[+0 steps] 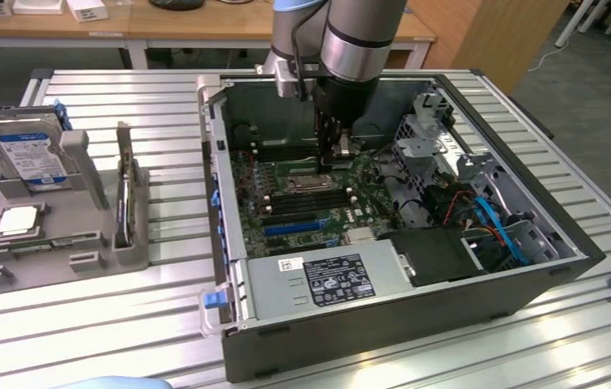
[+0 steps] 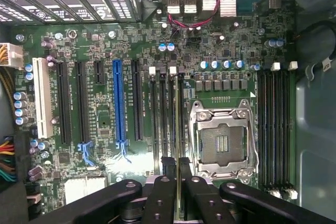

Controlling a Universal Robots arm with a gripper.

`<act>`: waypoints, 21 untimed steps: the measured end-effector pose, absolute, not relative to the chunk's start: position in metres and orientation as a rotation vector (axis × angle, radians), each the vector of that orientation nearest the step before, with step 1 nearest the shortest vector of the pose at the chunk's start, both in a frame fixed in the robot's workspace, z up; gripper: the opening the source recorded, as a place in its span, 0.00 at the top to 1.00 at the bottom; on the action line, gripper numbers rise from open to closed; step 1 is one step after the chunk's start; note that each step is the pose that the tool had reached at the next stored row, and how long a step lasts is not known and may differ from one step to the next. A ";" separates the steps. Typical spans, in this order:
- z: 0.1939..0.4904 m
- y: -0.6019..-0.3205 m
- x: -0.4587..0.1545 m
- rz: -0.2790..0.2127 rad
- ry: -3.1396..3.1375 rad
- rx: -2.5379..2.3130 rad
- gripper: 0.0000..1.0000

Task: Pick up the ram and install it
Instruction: 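Insert the ram into the slot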

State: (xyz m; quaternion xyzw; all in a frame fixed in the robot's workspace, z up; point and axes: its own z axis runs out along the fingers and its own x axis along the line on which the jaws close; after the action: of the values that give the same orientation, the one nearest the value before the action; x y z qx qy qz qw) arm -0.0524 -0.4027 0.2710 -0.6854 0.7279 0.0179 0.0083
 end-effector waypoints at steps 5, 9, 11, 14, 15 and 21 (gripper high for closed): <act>0.269 -0.403 -0.052 0.044 2.276 -2.152 0.86; 0.266 -0.403 -0.052 0.036 2.269 -2.167 0.86; 0.265 -0.403 -0.052 0.034 2.260 -2.177 0.86; 0.263 -0.403 -0.053 0.034 2.244 -2.194 0.86; 0.262 -0.403 -0.053 0.034 2.237 -2.201 0.86; 0.261 -0.403 -0.054 0.033 2.228 -2.210 0.86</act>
State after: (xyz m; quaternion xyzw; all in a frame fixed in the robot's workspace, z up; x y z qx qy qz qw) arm -0.0539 -0.4028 0.2609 -0.7041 0.7100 0.0106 0.0017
